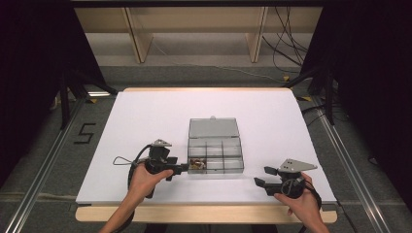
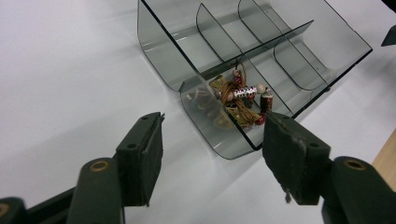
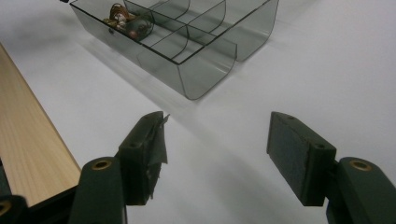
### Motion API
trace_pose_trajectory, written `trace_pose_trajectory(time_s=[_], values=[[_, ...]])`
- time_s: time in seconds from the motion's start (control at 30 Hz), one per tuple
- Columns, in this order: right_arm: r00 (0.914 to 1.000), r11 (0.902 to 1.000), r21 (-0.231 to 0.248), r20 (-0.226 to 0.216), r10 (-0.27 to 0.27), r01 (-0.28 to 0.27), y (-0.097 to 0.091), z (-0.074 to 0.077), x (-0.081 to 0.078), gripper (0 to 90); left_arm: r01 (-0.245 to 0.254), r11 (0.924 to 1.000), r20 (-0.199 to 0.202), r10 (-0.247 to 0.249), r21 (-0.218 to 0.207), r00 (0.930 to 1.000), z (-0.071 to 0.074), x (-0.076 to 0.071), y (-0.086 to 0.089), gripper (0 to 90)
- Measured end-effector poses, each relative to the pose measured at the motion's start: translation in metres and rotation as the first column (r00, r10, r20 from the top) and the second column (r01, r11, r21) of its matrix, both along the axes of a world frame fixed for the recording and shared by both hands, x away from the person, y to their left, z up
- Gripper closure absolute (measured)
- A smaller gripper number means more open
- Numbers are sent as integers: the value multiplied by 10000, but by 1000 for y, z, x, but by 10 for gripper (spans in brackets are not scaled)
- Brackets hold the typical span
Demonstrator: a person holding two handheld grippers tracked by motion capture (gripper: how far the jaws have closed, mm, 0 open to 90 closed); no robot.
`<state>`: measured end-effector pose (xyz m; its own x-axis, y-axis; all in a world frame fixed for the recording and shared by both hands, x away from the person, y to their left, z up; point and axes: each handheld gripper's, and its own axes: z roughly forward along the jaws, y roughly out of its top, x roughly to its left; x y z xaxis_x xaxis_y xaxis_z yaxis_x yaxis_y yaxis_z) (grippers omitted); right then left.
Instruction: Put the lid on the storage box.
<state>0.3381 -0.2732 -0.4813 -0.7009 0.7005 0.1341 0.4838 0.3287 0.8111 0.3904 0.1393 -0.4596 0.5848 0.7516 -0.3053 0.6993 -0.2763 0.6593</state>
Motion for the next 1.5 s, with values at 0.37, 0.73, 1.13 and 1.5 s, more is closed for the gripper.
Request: trace_pose_trajectory(time_s=[0.37, 0.73, 1.13, 1.5], values=[[9998, 10000, -74, 170, -40, 41, 0, 2, 2, 381, -235, 9984, 349, 254, -521, 9991, 2, 1, -2, 474], [9996, 9999, -46, 249, -162, 163, -1, 5, 6, 382, 217, 9997, 528, -209, -143, 9984, -1, 4, -10, 594], [9982, 9979, 305, 186, -568, 563, 0, 11, 30, 389, 517, 9984, 697, -533, 237, 9961, -6, 4, -16, 661], [9960, 9962, 535, 544, -715, 686, 3, 17, 75, 440, 450, 9987, 688, -464, 218, 9966, -6, 4, -17, 664]])
